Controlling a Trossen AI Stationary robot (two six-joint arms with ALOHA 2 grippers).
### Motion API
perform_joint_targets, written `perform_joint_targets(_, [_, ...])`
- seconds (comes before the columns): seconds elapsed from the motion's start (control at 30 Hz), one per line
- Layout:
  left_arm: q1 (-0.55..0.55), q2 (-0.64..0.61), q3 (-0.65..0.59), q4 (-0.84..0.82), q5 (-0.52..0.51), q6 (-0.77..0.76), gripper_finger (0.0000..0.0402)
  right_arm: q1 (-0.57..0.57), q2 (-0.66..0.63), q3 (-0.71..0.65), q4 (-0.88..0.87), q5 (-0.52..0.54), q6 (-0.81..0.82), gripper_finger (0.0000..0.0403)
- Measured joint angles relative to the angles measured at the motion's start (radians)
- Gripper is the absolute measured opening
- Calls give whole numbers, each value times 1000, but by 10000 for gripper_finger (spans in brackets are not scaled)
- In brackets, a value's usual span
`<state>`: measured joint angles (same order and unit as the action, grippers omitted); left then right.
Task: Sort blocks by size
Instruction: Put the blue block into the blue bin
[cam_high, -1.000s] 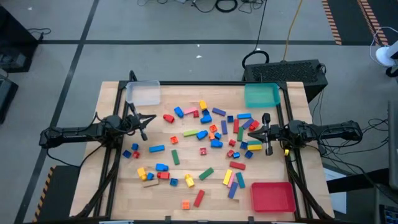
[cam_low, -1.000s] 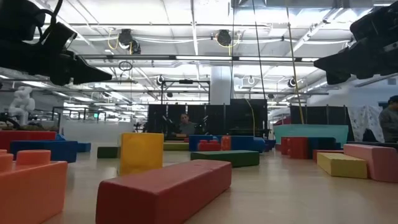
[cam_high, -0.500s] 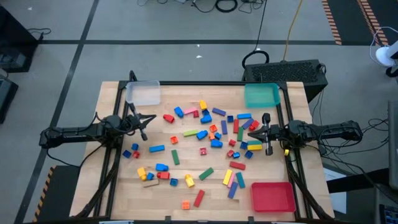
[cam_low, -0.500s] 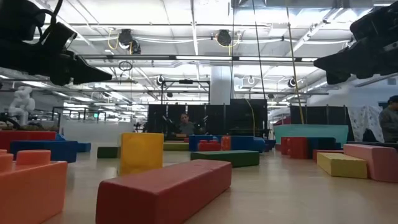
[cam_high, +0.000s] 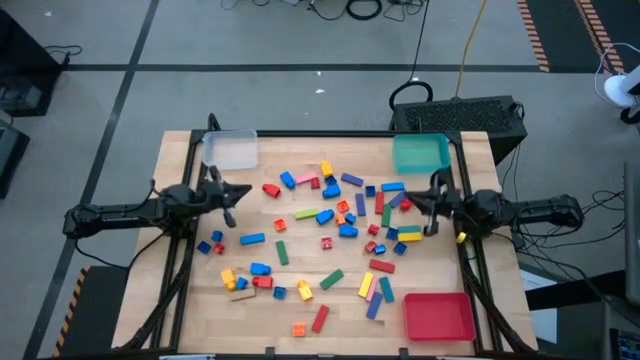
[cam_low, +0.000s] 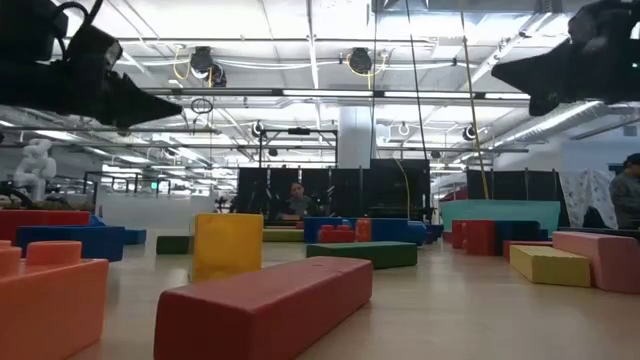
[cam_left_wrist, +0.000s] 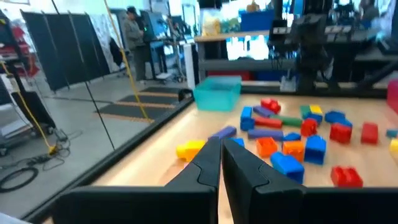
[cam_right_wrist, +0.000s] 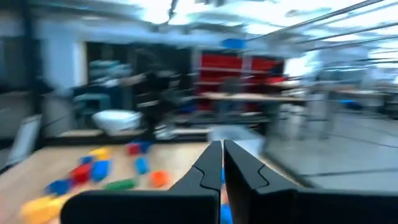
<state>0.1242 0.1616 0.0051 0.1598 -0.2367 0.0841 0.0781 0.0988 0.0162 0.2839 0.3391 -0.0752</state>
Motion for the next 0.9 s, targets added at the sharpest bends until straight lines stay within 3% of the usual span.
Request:
perform_joint_targets(0.27, [0, 1, 0, 110, -3, 25, 19, -74, 57, 0, 12, 84, 38, 42])
perform_joint_targets(0.4, [3, 3, 13, 101, -130, 12, 20, -140, 136, 7, 10, 108, 80, 76])
perform_joint_targets(0.6, [70, 67, 89, 30, -157, -8, 55, -249, 367, 105, -16, 101, 158, 121])
perform_joint_targets(0.9, [192, 300, 234, -35, -59, -75, 153, -338, 772, 402, -129, 70, 187, 144])
